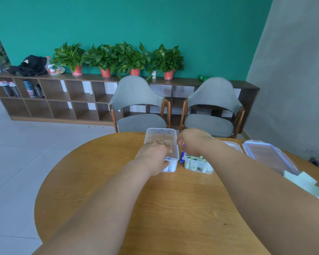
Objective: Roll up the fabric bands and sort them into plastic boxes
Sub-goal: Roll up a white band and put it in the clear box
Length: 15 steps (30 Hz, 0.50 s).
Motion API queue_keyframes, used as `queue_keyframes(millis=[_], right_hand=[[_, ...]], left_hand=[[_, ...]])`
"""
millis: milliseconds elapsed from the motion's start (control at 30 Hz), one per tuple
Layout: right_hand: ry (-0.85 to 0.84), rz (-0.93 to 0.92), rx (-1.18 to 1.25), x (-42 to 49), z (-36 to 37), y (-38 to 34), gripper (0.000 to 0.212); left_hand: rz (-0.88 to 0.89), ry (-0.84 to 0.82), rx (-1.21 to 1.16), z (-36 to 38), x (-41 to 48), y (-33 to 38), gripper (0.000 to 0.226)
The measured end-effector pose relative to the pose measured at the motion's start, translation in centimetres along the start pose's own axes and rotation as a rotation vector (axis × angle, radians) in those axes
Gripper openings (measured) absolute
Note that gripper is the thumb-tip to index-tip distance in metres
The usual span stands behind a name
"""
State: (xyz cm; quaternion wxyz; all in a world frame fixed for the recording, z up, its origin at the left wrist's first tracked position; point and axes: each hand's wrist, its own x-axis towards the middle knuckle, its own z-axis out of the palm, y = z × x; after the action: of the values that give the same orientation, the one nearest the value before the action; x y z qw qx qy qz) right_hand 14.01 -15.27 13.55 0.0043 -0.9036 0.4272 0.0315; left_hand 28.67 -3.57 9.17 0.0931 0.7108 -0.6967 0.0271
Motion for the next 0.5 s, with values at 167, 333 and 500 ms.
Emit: queue_keyframes(millis=[167,333,500], right_hand=[[0.017,0.139,-0.055,-6.0,0.0,1.4,0.028],[0.001,0.245,0.031,-12.9,1.8,2.9,0.039],[-0.01,0.324,0.086,-18.8,3.1,4.9,0.035]], left_hand=[[0.063,0.016,-0.015,-1.3,-1.5,3.3,0.037],[0.162,0.02,-0.098,-0.9,-3.5,7.9,0.046],[0.274,-0.027,-0.092,0.3,-4.8,13.1,0.05]])
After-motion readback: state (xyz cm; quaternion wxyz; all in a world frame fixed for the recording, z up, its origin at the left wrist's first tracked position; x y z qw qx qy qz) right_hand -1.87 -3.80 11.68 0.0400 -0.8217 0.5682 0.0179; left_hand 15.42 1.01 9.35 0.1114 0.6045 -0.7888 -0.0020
